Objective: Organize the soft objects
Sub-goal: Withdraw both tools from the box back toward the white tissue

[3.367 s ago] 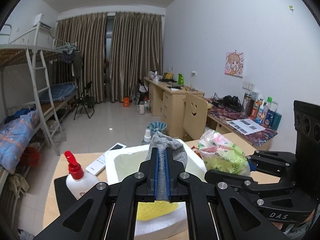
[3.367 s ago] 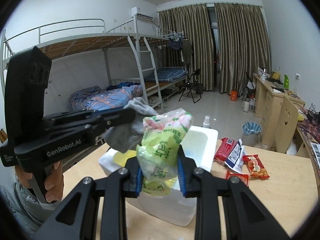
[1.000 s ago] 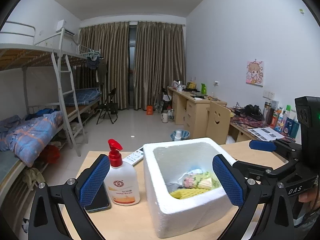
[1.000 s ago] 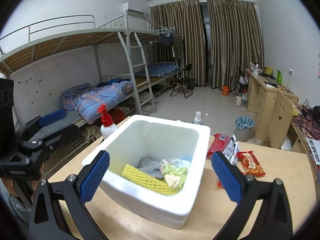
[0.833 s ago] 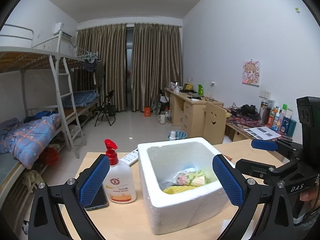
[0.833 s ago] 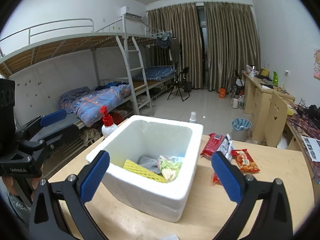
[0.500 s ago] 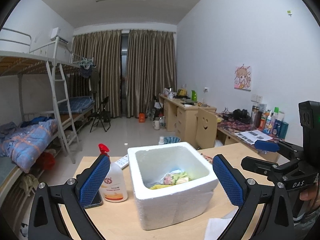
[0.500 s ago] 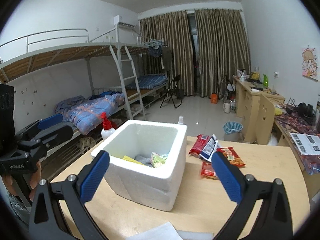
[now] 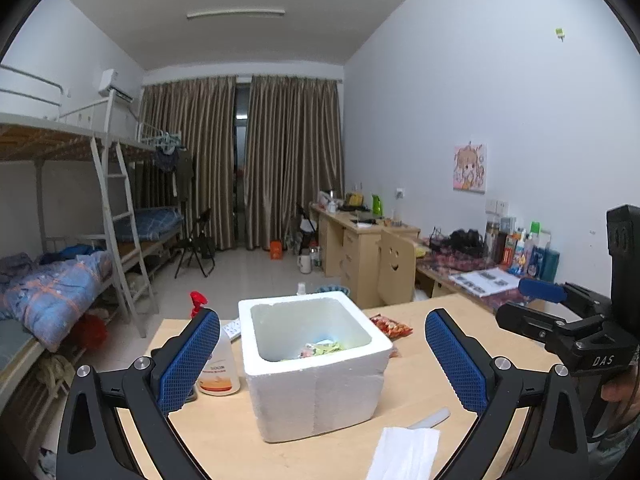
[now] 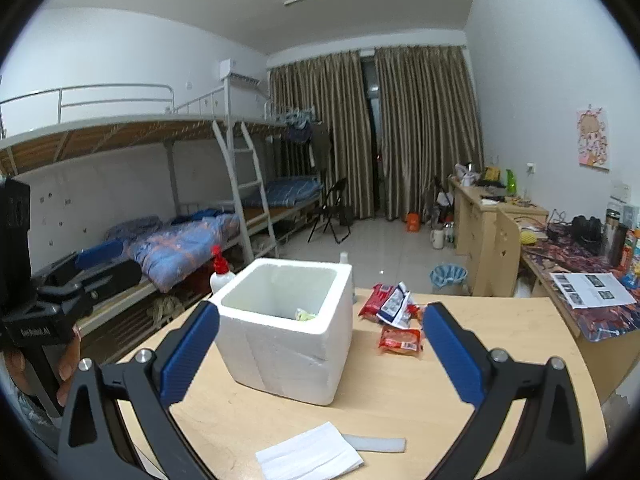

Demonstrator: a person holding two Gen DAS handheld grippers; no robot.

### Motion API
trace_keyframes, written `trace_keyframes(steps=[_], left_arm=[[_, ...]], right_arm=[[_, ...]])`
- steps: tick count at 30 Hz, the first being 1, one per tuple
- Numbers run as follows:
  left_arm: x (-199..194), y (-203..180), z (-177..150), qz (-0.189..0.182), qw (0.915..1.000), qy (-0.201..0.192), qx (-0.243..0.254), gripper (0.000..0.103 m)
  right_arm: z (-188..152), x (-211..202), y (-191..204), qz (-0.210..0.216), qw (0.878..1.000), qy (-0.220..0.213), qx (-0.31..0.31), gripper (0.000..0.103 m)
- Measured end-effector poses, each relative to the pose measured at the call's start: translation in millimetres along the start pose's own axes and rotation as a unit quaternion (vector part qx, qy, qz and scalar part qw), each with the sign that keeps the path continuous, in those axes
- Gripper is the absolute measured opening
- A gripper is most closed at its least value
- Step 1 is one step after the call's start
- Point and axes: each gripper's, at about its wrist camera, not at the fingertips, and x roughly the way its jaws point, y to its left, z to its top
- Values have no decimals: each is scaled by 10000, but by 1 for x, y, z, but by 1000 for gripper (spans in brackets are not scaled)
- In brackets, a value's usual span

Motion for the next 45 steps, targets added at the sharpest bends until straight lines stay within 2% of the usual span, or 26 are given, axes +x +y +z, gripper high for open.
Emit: trace_keyframes(steps=[4,9,22,26,30,35,45], left_arm=[[-18,-8,-5,-101,9997,-193,-105,103],[-36,-21,-13,-83,9991,-416,32,103],[-53,-29,-37,-61,9978,-652,70,103],[-44,-31,-45,-159,9985,-512,-95,103],[-41,-32,-60,-160,9981,-572,-133,103],[-42,-31,-80,-154,9974,-619,-322,103],[-54,-40,-114,-84,9983,-534,-231,103]], right_arm=[[-7,-16,-1,-65,9999,-135,24,103],[-13,-29,-2,-142,9996,-233,88,103],[-45,-56,-5,-217,9984,-460,229,103],[-57,-58,-9,-328,9982,-415,289,103],[-72,-65,-14,-285,9975,-539,365,103],[-89,-69,-17,-331,9970,-480,511,103],[-117,-86,1,-515,9964,-373,556,103]])
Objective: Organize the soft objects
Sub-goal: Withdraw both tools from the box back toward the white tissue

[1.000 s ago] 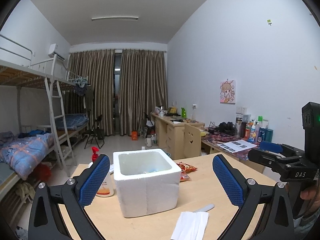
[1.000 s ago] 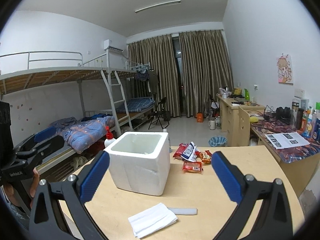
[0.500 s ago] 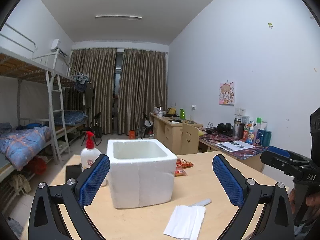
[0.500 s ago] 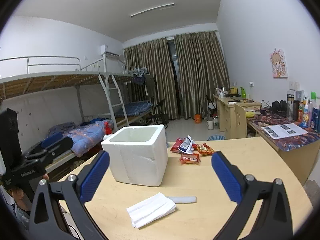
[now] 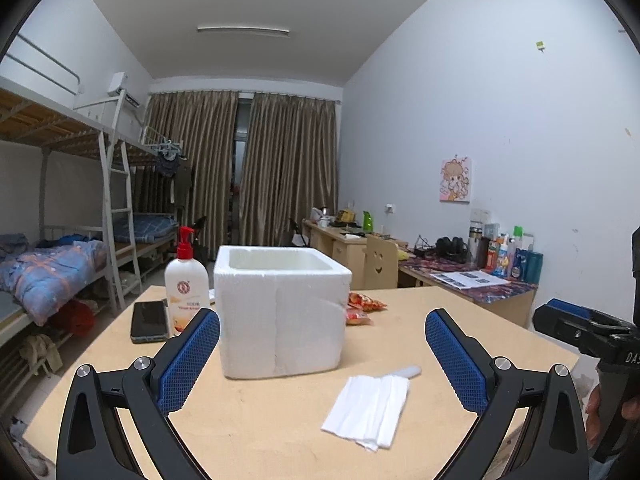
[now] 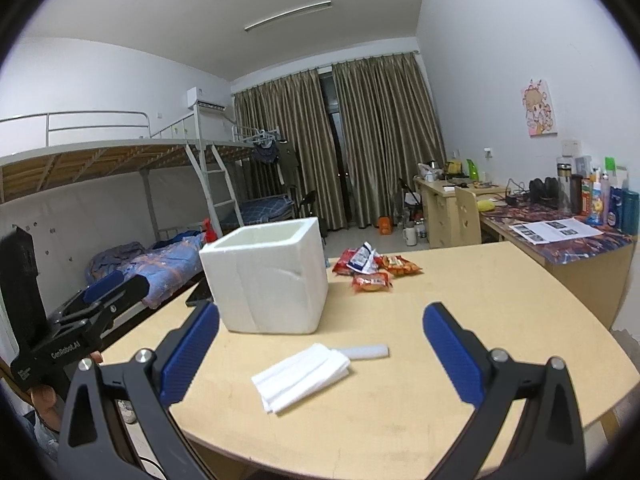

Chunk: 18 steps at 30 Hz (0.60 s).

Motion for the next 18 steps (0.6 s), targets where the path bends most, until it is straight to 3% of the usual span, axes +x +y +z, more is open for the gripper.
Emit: trace_keyframes(steps=[8,18], left_arm=[[-8,-8,-25,-147,9998,70,63,103],[12,-17,-46,-384,9982,449,134,103]], right_arm=[[-19,-8,1,-124,9999,119,9,103],[-32,-4,-1,-163,9995,279,50,103]])
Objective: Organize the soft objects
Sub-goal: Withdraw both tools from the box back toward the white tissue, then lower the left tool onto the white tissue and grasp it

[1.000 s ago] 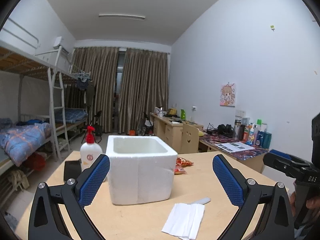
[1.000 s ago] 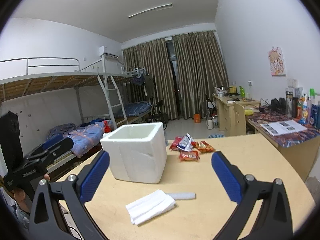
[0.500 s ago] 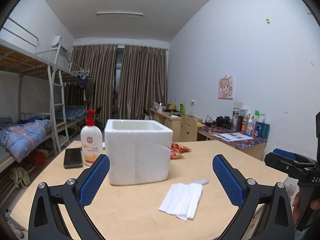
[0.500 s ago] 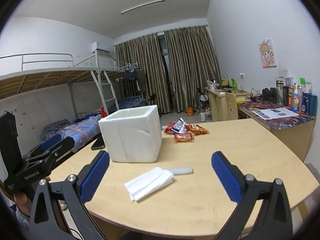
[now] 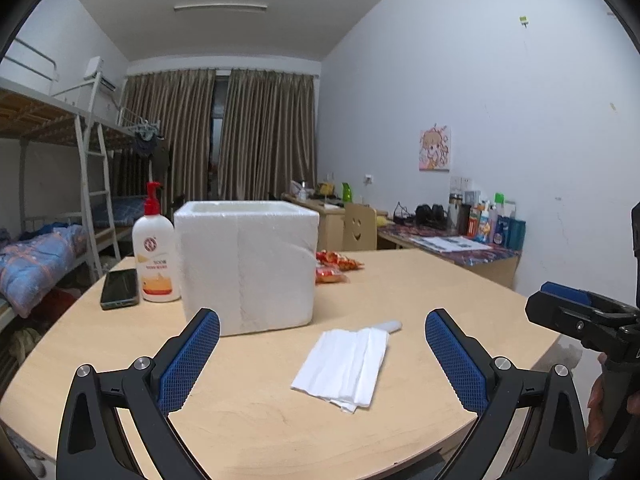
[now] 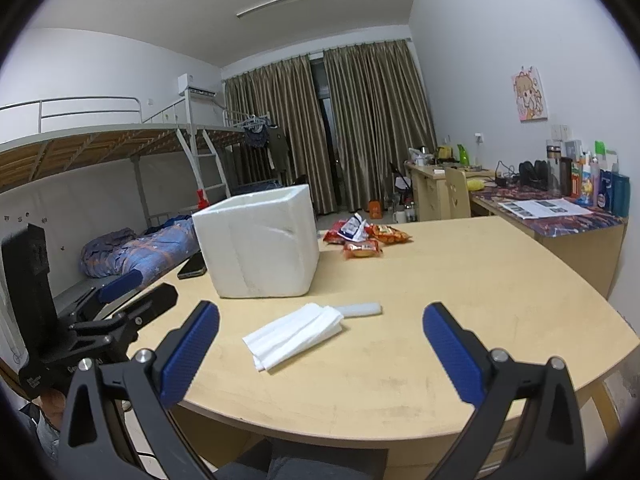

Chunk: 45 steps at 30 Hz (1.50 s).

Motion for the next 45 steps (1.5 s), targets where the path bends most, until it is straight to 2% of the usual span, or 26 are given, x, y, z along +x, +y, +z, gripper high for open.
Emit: trace_keyframes(steps=[9,17,29,41,45], left_arm=[[34,-2,-11,-120,9987,463,177,103],[56,3,-14,-235,9976,633,167,103],[85,-1,-24,-490,9927,1090,134,103],[120,-2,-29,-819,9801,1808,-12,103],[132,-3,-25,-1056,9711,2141,51,103]], right_arm=[[-4,27,-10,-101,9993,343,57,103],[-2,37,-15,-128,9990,436,30,103],[-1,55,-14,-90,9978,653,-43,103],[-2,68,-25,-127,9963,846,85,103],[-2,72,-29,-139,9959,890,91,103]])
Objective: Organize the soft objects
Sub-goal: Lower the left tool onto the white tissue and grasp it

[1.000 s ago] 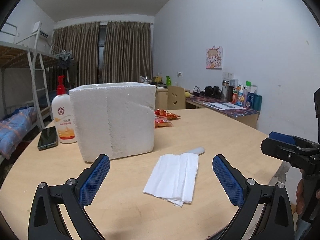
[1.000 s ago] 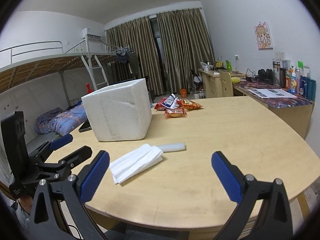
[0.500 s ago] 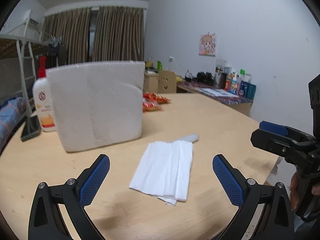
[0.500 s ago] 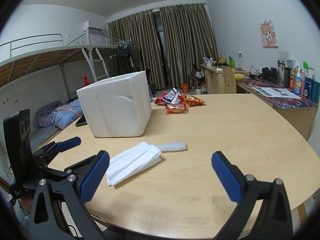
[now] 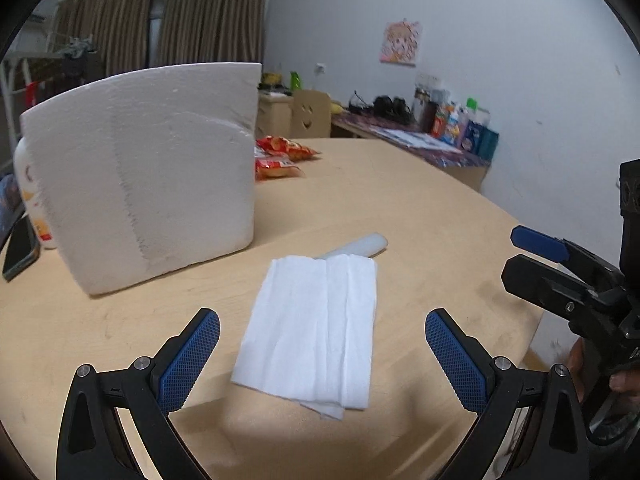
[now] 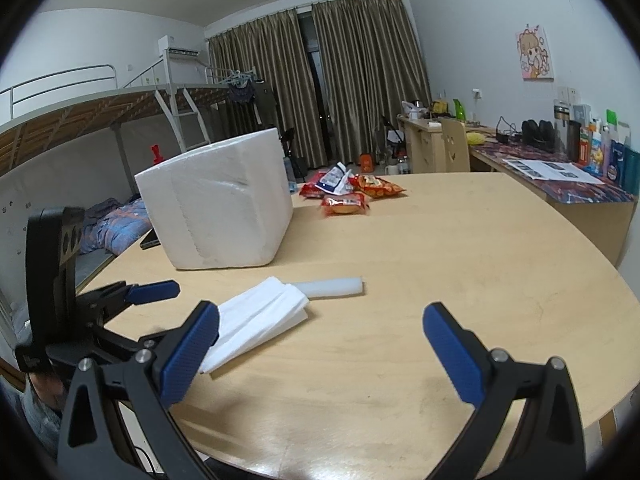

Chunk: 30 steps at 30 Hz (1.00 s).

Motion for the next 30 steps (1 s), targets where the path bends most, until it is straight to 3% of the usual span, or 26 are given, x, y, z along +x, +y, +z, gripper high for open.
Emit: trace_keyframes(steps=[5,12,17,21,28,30], left_arm=[[13,0,11,-55,9994,302,186,102],[31,-1,12,-23,9984,458,335,86],[40,0,9,-85,9969,690,366,81],[42,2,10,-88,9968,735,313,74],[53,10,11,7,9950,994,102,74],[52,8,10,59,9949,999,127,66]], right_arm=[[3,7,-6,-18,10000,46,71,103],[9,17,-8,-64,9999,150,25,103],[14,25,-8,-66,9998,193,-11,103],[17,31,-8,-1,9997,262,-14,103],[18,38,-5,40,9993,347,-90,103],[18,40,-5,44,9992,386,-109,103]])
